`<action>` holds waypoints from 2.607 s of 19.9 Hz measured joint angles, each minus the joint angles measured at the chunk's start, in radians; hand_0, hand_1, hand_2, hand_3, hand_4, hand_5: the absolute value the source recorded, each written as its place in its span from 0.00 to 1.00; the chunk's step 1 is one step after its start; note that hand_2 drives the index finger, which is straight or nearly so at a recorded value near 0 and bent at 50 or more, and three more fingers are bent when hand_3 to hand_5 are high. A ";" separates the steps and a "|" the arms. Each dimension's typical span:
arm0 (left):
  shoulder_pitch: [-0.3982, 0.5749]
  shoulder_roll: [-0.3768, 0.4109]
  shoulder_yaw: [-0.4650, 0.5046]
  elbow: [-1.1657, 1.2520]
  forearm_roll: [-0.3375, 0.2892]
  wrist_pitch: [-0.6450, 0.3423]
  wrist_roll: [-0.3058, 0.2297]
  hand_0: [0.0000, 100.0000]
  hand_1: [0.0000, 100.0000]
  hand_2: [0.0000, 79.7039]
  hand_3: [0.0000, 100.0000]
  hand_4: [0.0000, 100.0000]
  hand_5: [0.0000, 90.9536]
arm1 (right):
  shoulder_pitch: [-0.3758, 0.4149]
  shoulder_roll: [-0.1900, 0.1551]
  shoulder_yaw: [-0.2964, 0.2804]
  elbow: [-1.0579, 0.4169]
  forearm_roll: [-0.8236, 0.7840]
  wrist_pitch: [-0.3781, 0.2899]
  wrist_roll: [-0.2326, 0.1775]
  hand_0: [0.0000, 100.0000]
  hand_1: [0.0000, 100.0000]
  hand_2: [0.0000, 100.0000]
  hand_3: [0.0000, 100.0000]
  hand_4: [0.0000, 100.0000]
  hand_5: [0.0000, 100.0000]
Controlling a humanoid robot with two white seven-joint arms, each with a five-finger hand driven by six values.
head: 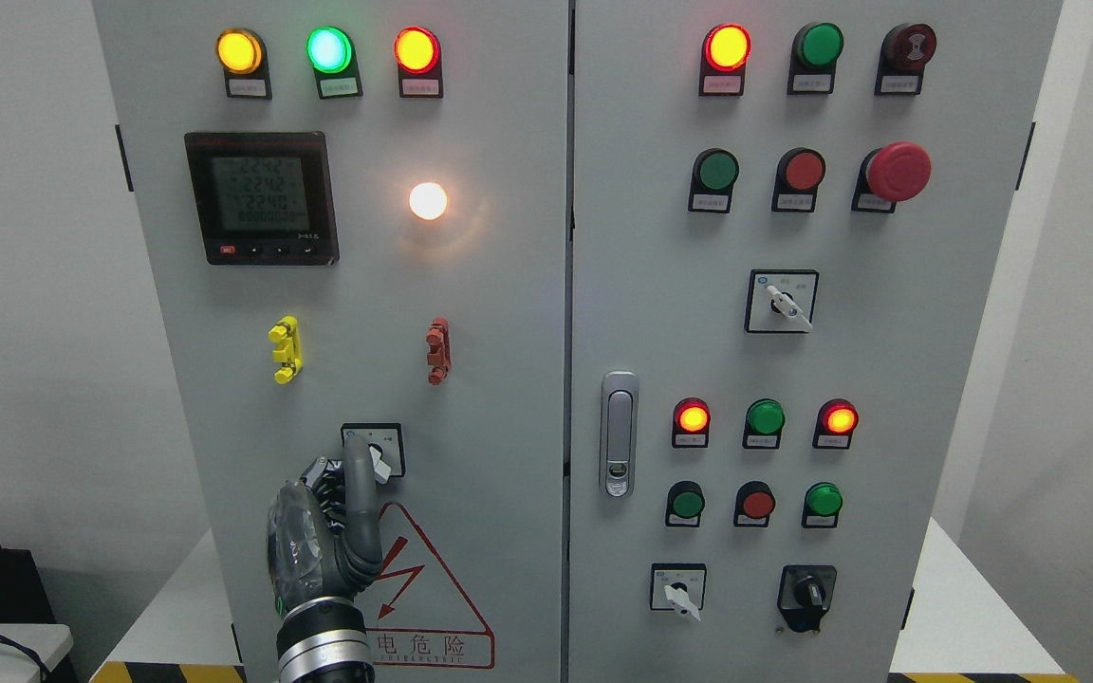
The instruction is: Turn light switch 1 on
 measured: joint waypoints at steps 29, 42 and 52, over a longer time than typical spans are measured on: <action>0.336 0.027 0.250 0.011 0.128 -0.717 -0.327 0.00 0.00 0.40 0.60 0.68 0.44 | 0.000 0.000 0.000 0.000 0.000 0.000 -0.003 0.12 0.39 0.00 0.00 0.00 0.00; 0.592 0.101 0.656 0.322 0.309 -0.890 -0.461 0.24 0.00 0.00 0.13 0.28 0.17 | 0.000 0.000 0.000 0.000 0.000 0.000 -0.001 0.12 0.39 0.00 0.00 0.00 0.00; 0.655 0.163 0.797 0.848 0.251 -0.888 -0.453 0.36 0.00 0.00 0.00 0.11 0.08 | 0.000 0.000 0.000 0.000 0.000 0.000 0.000 0.12 0.39 0.00 0.00 0.00 0.00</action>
